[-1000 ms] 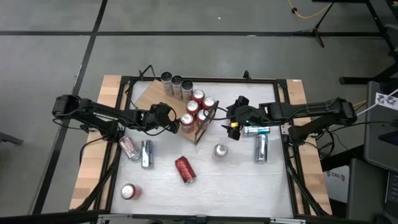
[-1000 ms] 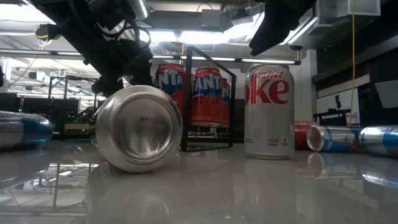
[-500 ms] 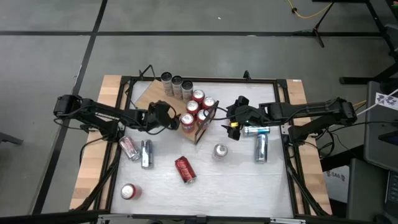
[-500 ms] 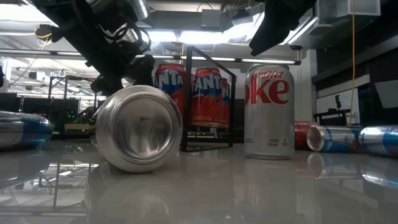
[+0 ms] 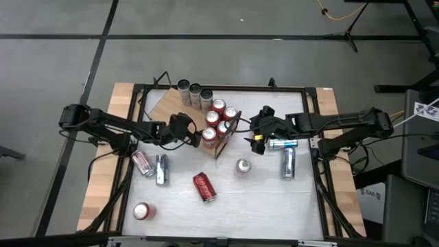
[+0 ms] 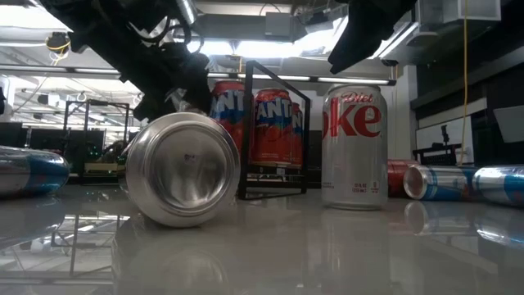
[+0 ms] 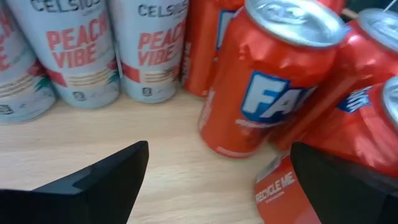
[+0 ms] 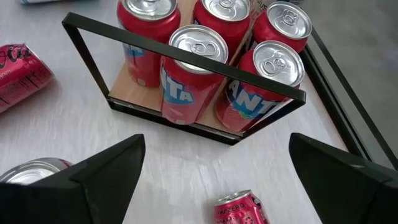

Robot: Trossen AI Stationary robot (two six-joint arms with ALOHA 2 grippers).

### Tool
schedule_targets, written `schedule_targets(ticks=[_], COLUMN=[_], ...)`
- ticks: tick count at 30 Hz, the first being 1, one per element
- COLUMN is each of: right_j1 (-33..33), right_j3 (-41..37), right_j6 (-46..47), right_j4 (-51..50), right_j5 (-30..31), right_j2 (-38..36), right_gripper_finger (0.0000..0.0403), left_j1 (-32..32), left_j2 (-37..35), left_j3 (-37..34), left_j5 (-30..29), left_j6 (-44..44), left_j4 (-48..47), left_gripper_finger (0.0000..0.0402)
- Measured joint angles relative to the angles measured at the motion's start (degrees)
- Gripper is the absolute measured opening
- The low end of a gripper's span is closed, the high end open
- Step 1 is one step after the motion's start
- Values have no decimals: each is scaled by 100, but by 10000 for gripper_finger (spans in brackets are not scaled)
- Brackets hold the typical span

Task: Pick and place cans onto a shelf
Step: Put the top red soda can on the shelf and align with the other red soda can

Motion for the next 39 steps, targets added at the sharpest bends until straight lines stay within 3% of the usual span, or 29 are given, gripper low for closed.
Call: schedule_targets(ticks=[31,39], right_j1=[0,0], right_j3=[0,0], right_j6=[0,-2], right_j4=[0,-4], right_j5=[0,0], right_j2=[2,2], right_gripper_finger=[390,390], left_j1=[-333,-331], left_j2=[0,-5], left_j3=[0,0], left_j5=[122,113], left_j6=[9,456], left_j4=[451,448], left_gripper_finger=[392,392])
